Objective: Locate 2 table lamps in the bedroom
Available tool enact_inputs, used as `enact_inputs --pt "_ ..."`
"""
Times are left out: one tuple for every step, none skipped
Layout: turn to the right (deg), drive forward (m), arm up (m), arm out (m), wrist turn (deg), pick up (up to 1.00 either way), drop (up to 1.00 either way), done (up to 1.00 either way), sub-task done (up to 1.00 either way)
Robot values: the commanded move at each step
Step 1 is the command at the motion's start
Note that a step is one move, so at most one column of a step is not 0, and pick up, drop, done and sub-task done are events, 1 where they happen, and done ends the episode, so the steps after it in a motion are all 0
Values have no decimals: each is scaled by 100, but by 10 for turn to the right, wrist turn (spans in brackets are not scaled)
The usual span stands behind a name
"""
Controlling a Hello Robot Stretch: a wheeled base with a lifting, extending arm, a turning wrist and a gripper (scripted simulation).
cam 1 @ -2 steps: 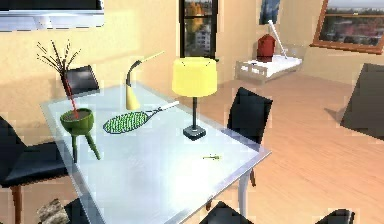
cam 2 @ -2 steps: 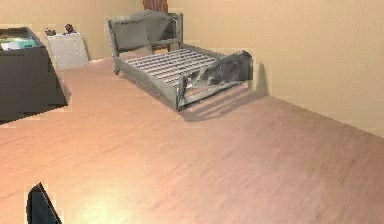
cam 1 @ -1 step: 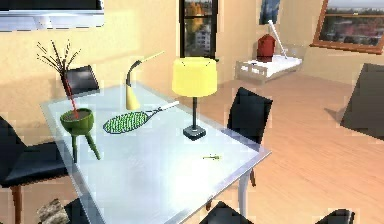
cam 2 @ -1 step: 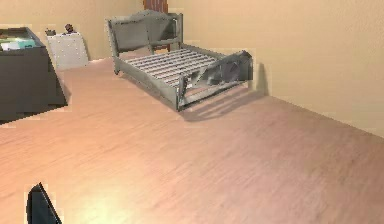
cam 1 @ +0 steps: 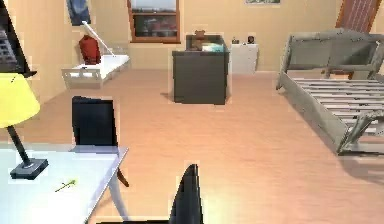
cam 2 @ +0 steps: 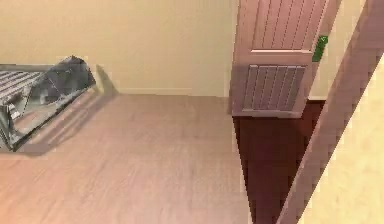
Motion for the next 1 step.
enact_inputs --pt "450 0 0 0 0 0 0 0 0"
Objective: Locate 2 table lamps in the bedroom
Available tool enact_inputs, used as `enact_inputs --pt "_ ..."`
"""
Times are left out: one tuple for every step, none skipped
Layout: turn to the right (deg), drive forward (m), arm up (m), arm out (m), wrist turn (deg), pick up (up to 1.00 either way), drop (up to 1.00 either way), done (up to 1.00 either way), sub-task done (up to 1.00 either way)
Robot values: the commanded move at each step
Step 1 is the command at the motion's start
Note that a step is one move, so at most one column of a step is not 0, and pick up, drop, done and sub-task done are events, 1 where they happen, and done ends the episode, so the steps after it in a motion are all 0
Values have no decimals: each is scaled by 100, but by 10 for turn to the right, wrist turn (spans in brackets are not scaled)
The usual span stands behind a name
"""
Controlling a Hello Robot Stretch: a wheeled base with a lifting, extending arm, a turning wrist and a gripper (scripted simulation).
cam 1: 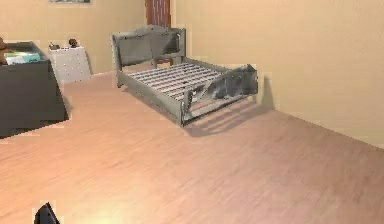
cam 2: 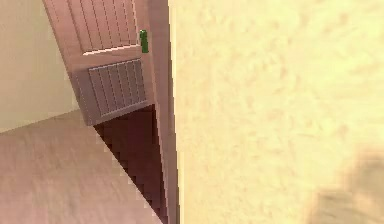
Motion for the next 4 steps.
enact_inputs --pt "150 0 0 0 0 0 0 0 0" --pt "0 50 0 0 0 0 0 0 0" --pt "-450 0 0 0 0 0 0 0 0" --pt "-150 0 0 0 0 0 0 0 0"
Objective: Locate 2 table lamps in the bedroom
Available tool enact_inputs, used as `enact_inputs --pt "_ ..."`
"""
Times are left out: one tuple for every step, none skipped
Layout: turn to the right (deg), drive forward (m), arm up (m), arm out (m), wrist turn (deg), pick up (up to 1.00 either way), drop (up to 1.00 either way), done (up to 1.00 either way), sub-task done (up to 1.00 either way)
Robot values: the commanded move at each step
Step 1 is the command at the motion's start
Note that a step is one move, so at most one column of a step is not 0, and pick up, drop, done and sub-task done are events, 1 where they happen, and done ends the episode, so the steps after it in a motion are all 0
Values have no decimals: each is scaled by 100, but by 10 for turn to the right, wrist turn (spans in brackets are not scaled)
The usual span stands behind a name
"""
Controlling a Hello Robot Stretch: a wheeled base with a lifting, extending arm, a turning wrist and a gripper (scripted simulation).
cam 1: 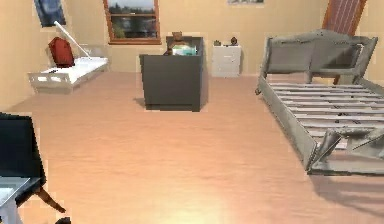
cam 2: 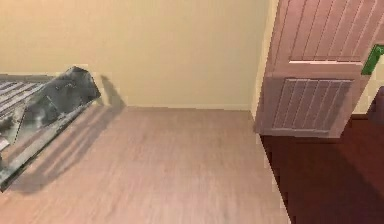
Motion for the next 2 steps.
enact_inputs --pt "-30 0 0 0 0 0 0 0 0" --pt "450 0 0 0 0 0 0 0 0"
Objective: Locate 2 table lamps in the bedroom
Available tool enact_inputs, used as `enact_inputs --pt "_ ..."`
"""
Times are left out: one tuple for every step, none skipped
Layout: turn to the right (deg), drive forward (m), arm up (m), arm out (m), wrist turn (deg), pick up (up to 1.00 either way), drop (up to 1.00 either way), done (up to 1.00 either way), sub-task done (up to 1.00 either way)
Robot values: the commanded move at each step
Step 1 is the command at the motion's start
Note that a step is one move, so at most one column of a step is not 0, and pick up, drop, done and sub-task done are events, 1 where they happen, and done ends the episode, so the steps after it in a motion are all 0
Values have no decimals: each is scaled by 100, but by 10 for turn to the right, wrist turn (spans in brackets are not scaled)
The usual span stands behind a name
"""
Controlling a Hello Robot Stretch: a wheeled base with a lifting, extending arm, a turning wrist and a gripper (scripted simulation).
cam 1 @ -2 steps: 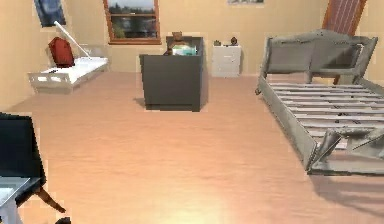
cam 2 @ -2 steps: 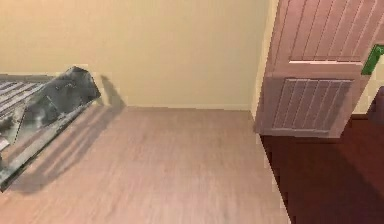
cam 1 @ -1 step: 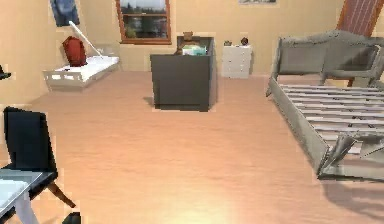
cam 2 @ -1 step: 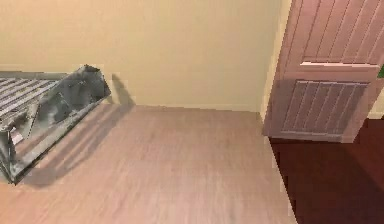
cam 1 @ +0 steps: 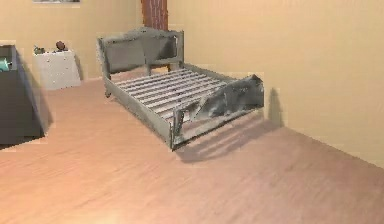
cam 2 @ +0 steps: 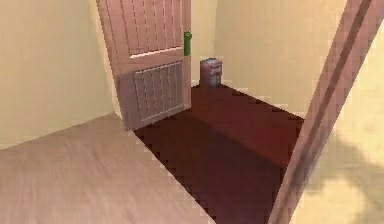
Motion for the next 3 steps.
enact_inputs --pt "450 0 0 0 0 0 0 0 0" --pt "60 0 0 0 0 0 0 0 0" --pt "0 10 0 0 0 0 0 0 0"
